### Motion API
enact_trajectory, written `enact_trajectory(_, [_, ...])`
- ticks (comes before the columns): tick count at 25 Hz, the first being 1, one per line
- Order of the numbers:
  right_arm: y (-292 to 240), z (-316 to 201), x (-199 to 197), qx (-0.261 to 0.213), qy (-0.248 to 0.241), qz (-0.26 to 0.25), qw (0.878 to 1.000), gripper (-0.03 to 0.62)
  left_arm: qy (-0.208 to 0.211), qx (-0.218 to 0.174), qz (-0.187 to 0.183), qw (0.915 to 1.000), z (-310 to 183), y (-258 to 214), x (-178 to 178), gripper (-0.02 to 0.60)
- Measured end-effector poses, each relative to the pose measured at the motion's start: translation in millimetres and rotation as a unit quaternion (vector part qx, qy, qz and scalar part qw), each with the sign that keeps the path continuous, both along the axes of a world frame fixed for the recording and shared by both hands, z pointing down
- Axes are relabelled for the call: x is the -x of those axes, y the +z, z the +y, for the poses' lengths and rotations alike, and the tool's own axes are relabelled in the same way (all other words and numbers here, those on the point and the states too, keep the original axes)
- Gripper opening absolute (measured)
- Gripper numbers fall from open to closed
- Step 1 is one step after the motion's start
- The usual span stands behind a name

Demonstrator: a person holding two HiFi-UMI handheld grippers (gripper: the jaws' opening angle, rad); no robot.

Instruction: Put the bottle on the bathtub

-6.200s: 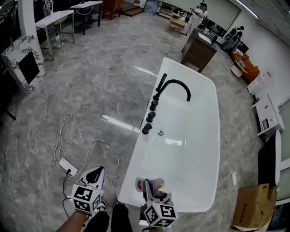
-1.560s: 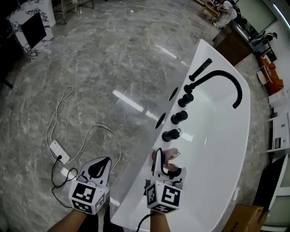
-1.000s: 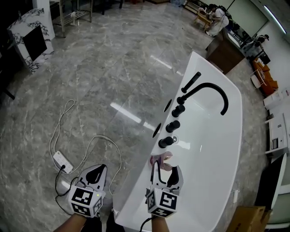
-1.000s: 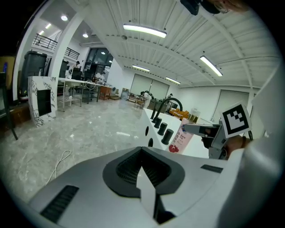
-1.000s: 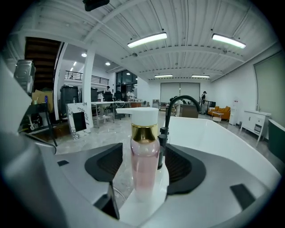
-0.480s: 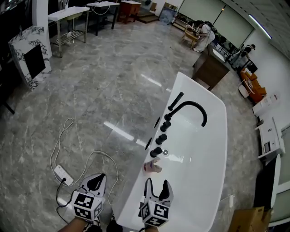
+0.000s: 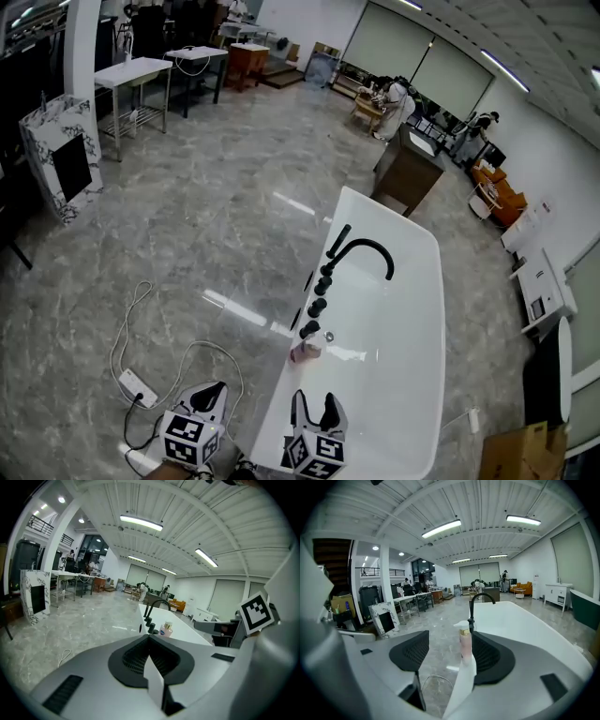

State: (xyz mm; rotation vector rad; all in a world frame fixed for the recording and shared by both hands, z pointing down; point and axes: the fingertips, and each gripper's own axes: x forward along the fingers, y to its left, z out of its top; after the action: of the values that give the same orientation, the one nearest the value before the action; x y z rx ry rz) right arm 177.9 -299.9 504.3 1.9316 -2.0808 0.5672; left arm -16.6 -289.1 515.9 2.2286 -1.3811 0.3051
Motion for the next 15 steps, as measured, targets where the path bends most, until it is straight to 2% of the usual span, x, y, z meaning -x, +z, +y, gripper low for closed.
enact_trajectory(9, [-43.6,46.7,7.5,-0.015,0.013,-0.006,1.000,0.293,0.007,-0.038,0.007,0.9992,23.0,-60.4,12.3,0.015])
enact_trajectory(15, [-76.6,74.1,7.4,-0.039,0.023,-0.005,0.999,0.293,0.015,-0.058,0.007,0.9982,42.6,-83.5,14.5,0.015])
